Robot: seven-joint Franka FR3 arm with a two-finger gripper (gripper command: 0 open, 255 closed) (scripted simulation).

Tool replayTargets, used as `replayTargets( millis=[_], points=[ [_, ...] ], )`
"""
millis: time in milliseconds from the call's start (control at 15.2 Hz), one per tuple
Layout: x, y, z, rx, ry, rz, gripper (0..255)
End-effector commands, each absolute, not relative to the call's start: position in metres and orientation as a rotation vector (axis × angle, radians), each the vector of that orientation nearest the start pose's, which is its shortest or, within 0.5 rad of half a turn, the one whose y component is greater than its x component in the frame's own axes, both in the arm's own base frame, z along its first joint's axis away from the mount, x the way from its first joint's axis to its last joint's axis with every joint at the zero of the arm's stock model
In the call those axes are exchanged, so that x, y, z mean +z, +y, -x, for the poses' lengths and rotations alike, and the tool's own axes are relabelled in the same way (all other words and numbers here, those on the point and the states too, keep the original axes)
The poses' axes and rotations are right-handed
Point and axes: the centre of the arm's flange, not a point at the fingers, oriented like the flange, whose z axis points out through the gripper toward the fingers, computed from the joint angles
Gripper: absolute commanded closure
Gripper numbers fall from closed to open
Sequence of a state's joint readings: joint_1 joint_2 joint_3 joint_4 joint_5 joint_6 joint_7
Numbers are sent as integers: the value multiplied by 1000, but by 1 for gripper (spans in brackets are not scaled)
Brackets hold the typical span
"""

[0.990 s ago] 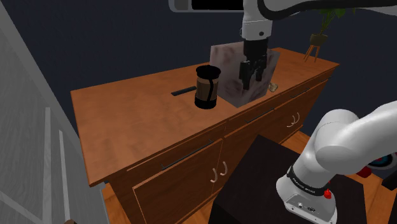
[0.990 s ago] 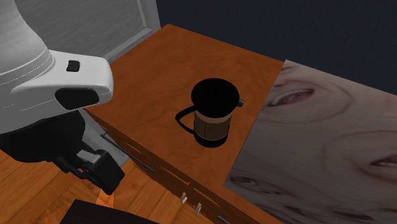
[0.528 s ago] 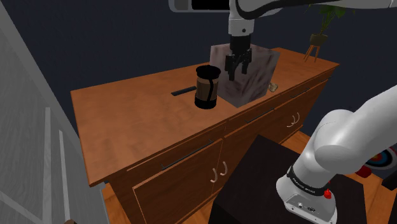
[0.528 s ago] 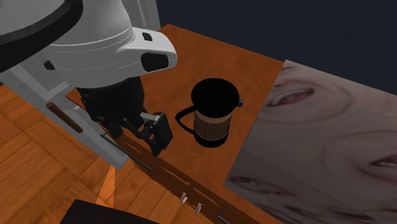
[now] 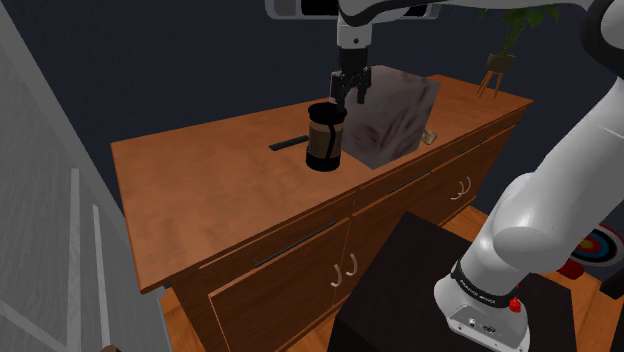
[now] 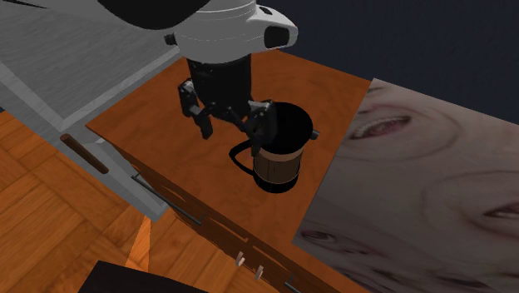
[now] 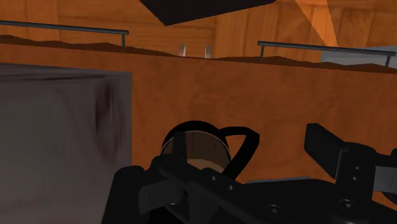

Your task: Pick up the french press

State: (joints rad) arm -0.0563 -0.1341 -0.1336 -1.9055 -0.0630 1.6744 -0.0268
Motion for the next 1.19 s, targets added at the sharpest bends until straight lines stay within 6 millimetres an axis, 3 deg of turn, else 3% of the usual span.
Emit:
replayTargets(
  millis=[0,528,1122],
  points=[
    [544,-119,-518,143,248,3163,0],
    [547,-167,-605,72,281,3162,0],
    [507,-170,-609,68,283,3162,0]
  ],
)
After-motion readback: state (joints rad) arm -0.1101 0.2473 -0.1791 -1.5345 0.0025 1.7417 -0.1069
